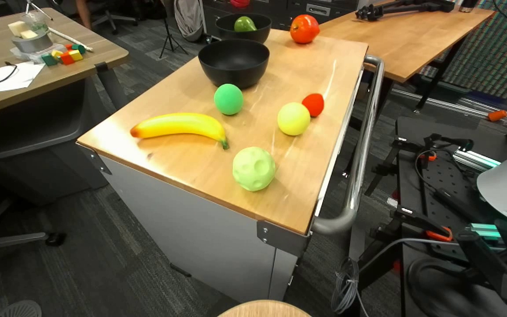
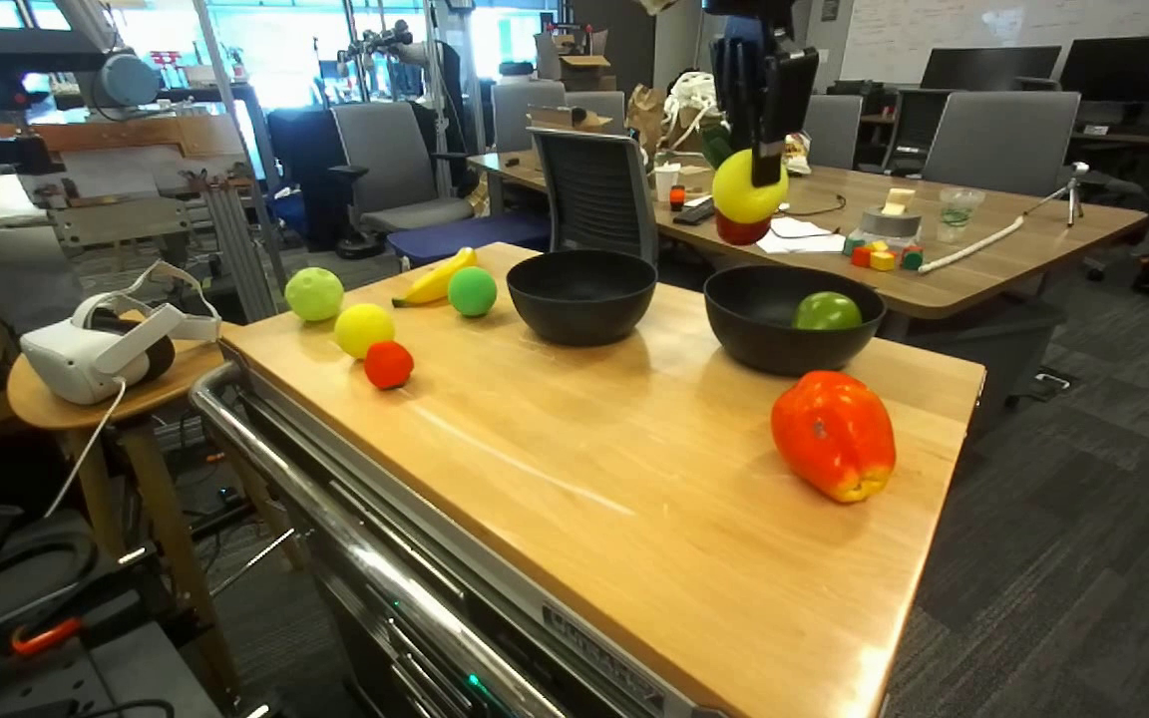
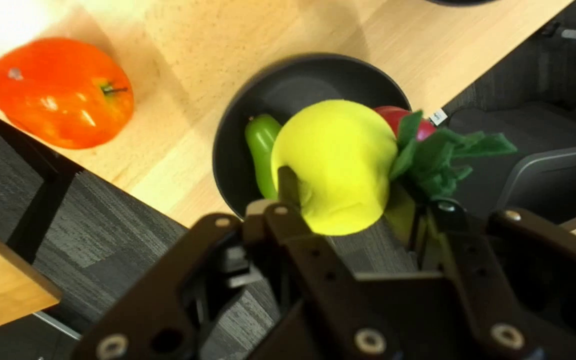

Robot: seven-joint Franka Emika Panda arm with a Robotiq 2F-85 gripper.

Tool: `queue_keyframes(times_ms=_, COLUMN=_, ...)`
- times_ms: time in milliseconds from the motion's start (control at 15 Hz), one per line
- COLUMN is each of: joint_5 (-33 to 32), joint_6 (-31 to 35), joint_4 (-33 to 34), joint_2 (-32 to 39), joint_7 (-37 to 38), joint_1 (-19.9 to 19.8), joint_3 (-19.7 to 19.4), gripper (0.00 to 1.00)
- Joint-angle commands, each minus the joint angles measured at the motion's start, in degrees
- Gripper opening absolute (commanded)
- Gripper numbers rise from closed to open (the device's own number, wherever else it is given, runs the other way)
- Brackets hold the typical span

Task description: Pick the objects in the bowls and put them on the counter

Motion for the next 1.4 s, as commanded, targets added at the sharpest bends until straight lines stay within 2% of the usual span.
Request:
queue_keyframes(times_ms=0, joint_5=-3.93, joint_6=3.33, joint_4=-13.79, joint_2=-10.01, joint_7=2.48, joint_1=1.52, joint_3=-0.99, gripper=0.20)
queue_keyframes(times_ms=267, joint_5=-5.52, joint_6=5.22, joint_4=-25.25, joint_2=-16.74, joint_7=1.78, joint_1=0.54, joint_3=-0.50, gripper=0.20)
queue_keyframes(times_ms=533, joint_5=-6.21, joint_6=6.71, joint_4=-33.31, joint_2=-20.71, joint_7=0.61, joint_1=-0.13, joint_3=0.04, gripper=0.20)
queue_keyframes(times_ms=933, joint_5=-8.37, joint_6=15.03, joint_4=-40.29, joint_2=-20.44, joint_7=0.55, joint_1=0.16, joint_3=1.52, gripper=0.20)
queue_keyframes(times_ms=1000, joint_5=-8.07, joint_6=16.33, joint_4=-40.96, joint_2=-19.90, joint_7=0.41, joint_1=0.26, joint_3=1.80, gripper=0.28)
queue_keyframes(times_ms=1200, joint_5=-7.89, joint_6=17.40, joint_4=-42.35, joint_2=-18.93, joint_7=-0.15, joint_1=0.41, joint_3=2.61, gripper=0.30)
queue_keyframes(times_ms=1333, joint_5=-8.29, joint_6=17.07, joint_4=-42.94, joint_2=-18.42, joint_7=0.00, joint_1=0.38, joint_3=2.97, gripper=0.70)
